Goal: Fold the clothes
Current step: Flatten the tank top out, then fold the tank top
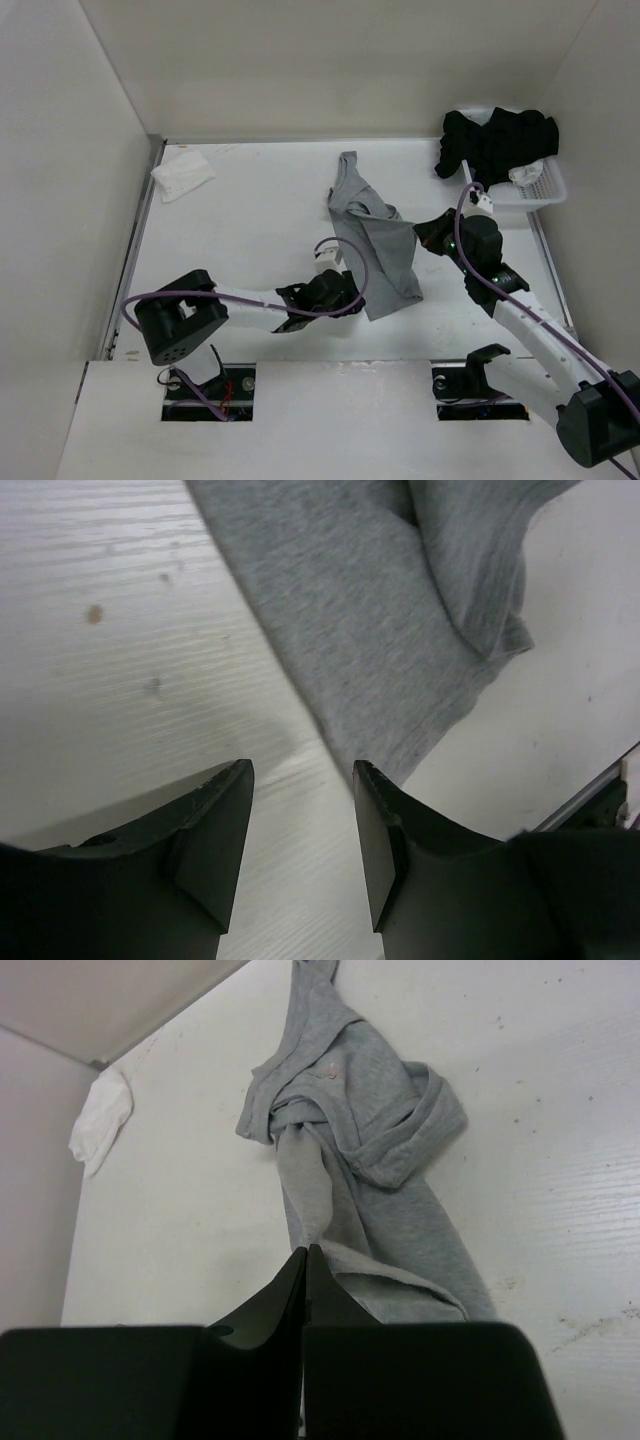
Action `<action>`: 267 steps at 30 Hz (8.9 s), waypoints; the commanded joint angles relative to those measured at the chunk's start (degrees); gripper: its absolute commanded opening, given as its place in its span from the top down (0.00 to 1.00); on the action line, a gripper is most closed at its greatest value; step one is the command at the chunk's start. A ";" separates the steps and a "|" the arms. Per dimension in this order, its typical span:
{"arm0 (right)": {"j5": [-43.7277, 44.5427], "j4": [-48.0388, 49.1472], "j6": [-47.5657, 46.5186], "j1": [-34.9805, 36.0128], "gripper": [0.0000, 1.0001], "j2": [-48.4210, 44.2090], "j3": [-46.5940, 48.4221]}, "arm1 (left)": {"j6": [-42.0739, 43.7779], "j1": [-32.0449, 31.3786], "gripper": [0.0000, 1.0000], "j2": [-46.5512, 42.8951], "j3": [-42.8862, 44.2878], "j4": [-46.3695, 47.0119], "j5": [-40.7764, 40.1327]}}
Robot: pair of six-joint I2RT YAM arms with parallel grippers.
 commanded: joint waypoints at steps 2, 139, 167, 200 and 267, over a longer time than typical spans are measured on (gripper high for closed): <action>-3.80 6.80 1.32 -1.21 1.00 0.40 -0.07 | -5.11 -4.69 0.56 7.08 5.71 -1.28 1.30; 2.54 -4.90 -3.25 7.52 1.00 9.16 13.08 | 10.78 44.07 0.97 -26.70 11.14 -10.53 -10.73; 3.14 4.15 -1.15 1.07 1.00 30.75 19.39 | 3.84 49.17 0.58 -7.93 0.99 3.20 -5.20; -1.95 24.55 18.36 1.61 0.67 30.89 -11.32 | -0.47 53.83 0.89 5.51 -0.61 11.38 1.31; -7.15 3.46 1.32 -8.59 1.00 26.34 14.71 | 4.54 55.07 0.96 -8.36 6.97 3.20 5.70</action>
